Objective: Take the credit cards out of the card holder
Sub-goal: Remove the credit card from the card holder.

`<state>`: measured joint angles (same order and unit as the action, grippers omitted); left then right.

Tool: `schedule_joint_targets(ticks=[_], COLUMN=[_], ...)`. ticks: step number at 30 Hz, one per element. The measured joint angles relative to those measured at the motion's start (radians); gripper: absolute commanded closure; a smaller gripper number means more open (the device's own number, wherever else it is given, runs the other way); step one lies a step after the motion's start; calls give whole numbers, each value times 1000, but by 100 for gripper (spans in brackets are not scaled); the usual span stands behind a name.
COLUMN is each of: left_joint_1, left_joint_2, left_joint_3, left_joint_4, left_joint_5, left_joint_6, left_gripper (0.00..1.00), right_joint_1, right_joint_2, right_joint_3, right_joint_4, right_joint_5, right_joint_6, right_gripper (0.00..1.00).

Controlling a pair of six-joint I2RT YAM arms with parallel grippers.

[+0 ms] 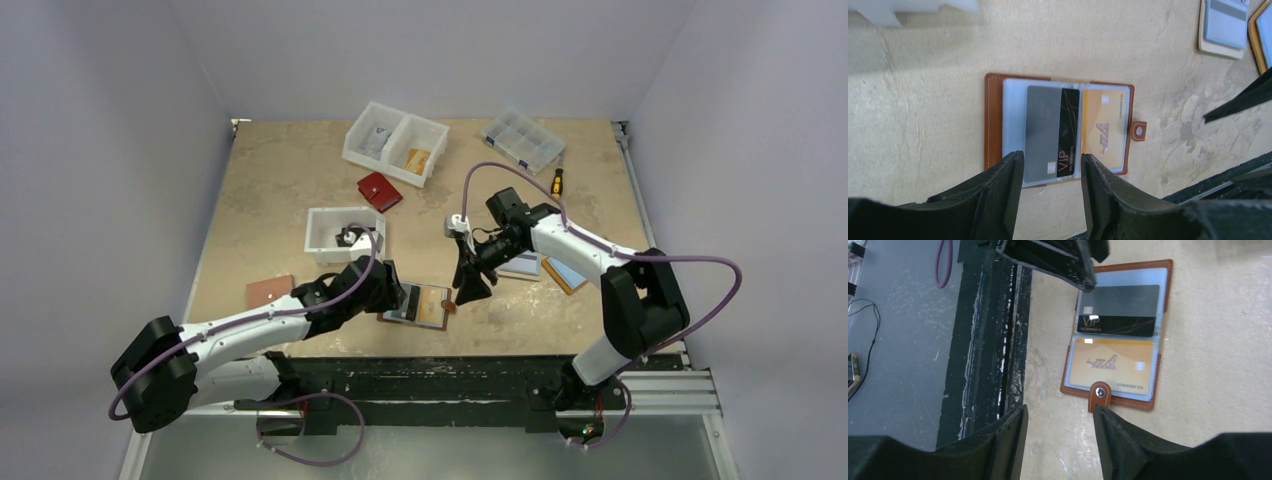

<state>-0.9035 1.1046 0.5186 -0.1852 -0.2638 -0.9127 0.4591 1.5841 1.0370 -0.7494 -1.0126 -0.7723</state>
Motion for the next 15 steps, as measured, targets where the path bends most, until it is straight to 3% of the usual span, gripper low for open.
schedule_joint_targets(ticks=[11, 15], left_joint_1=[114, 153], left_joint_2=[46, 71], left_joint_3=[40, 40], left_joint_4=[-13, 5], left_joint_5=[77, 131], left_joint_6=[97, 118], left_gripper=[44, 44], right_joint_1=[80, 85], right_joint_2=[76, 126], right_joint_3=[10, 31], right_joint_4=[40, 93], right_joint_5=[-9, -18], right_joint_6=[109, 231], right_gripper=[82, 96])
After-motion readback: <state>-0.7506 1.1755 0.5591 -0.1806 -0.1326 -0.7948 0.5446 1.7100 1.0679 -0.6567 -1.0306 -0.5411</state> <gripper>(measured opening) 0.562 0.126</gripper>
